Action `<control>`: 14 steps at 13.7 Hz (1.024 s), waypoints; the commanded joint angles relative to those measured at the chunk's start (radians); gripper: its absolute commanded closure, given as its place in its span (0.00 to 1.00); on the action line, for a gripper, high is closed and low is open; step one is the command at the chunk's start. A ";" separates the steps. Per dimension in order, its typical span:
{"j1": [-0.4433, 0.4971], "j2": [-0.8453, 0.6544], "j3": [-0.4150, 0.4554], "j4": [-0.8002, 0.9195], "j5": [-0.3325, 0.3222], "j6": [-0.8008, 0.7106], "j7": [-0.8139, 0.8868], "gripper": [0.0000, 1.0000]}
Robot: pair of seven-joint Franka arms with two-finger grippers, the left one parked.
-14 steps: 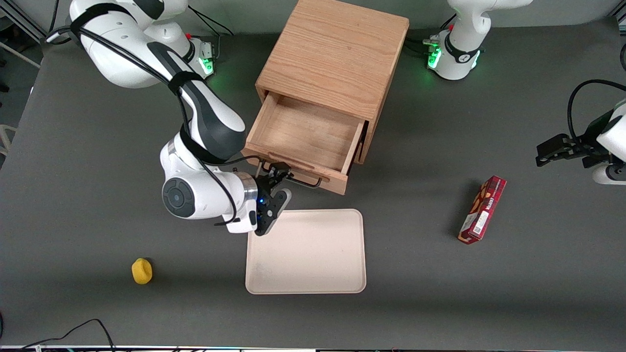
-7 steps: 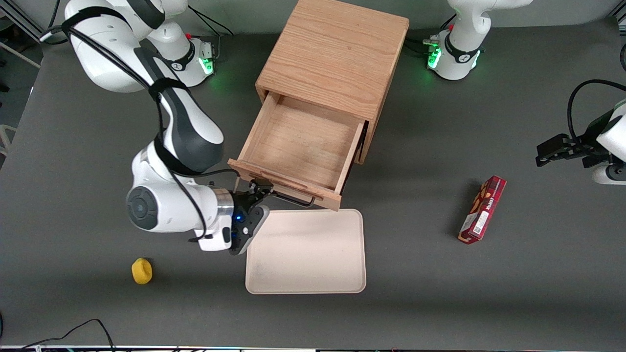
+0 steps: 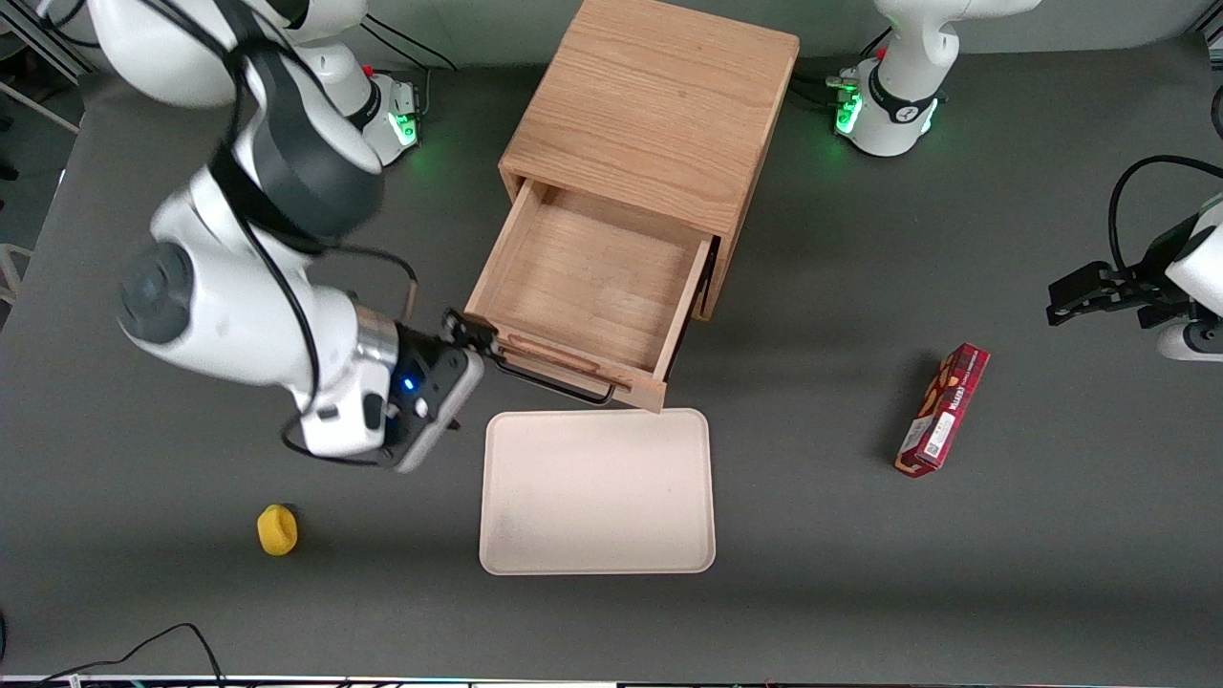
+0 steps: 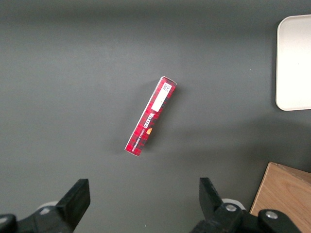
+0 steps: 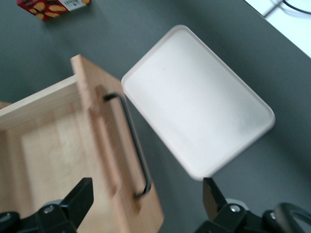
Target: Open upper drawer
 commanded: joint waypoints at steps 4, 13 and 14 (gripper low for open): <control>-0.001 -0.244 -0.208 -0.096 -0.029 -0.253 0.240 0.00; -0.001 -0.647 -0.350 -0.751 -0.132 -0.113 0.498 0.00; -0.001 -0.693 -0.378 -0.819 -0.132 -0.081 0.499 0.00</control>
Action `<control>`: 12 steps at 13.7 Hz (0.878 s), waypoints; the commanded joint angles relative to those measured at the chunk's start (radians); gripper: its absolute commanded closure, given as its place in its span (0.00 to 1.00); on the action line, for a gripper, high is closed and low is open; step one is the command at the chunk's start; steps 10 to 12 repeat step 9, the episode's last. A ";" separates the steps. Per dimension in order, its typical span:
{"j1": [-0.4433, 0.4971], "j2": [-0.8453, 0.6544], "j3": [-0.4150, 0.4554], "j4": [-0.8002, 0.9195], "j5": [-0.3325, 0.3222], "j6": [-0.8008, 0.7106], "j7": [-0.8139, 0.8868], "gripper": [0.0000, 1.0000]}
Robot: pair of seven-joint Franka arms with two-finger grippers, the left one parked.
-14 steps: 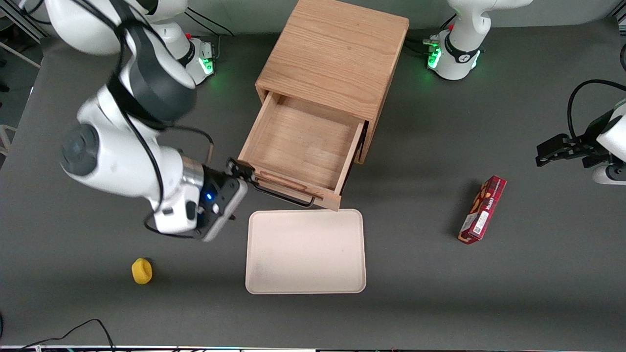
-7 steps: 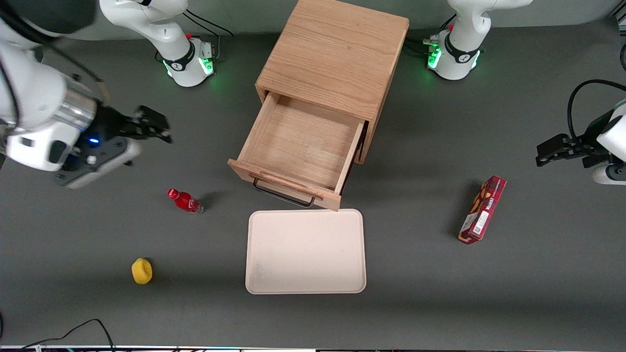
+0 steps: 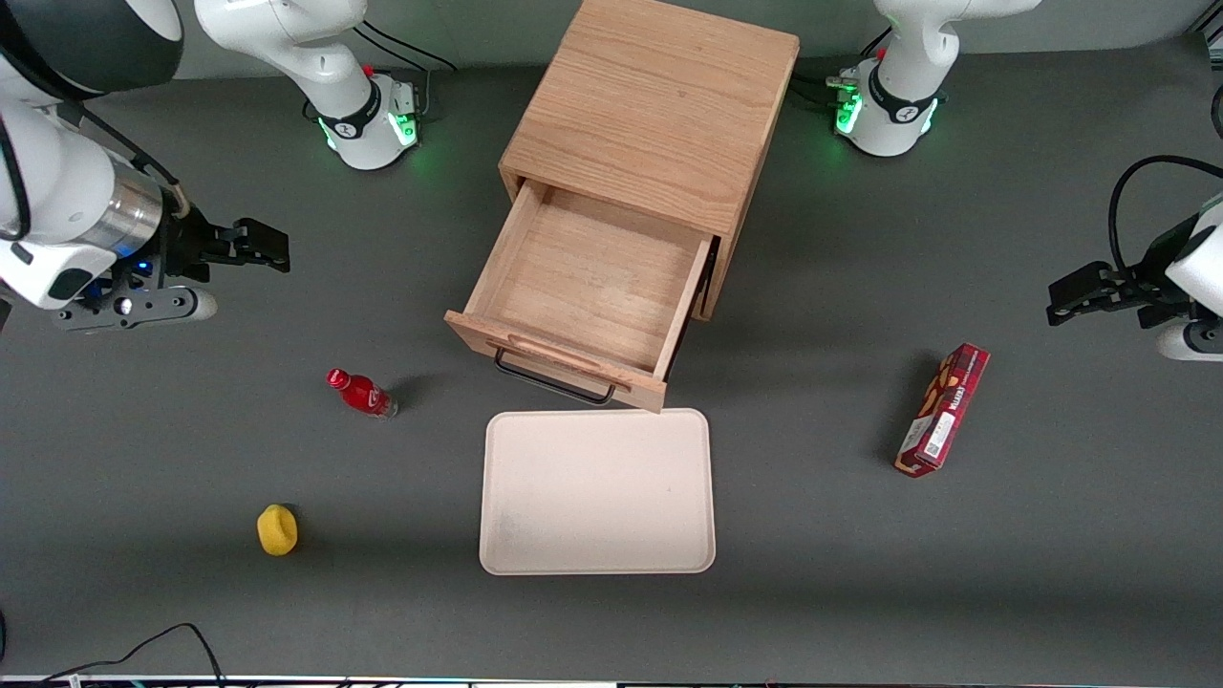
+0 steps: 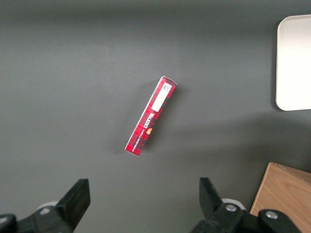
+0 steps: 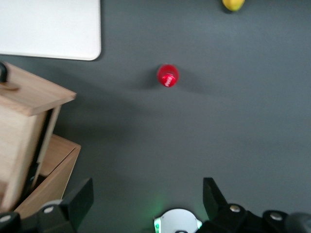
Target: Open upper drawer
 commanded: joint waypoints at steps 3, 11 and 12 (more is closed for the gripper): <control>0.012 -0.210 -0.135 -0.271 -0.018 0.116 0.129 0.00; 0.012 -0.178 -0.142 -0.171 -0.075 0.114 0.139 0.00; 0.012 -0.178 -0.142 -0.171 -0.075 0.114 0.139 0.00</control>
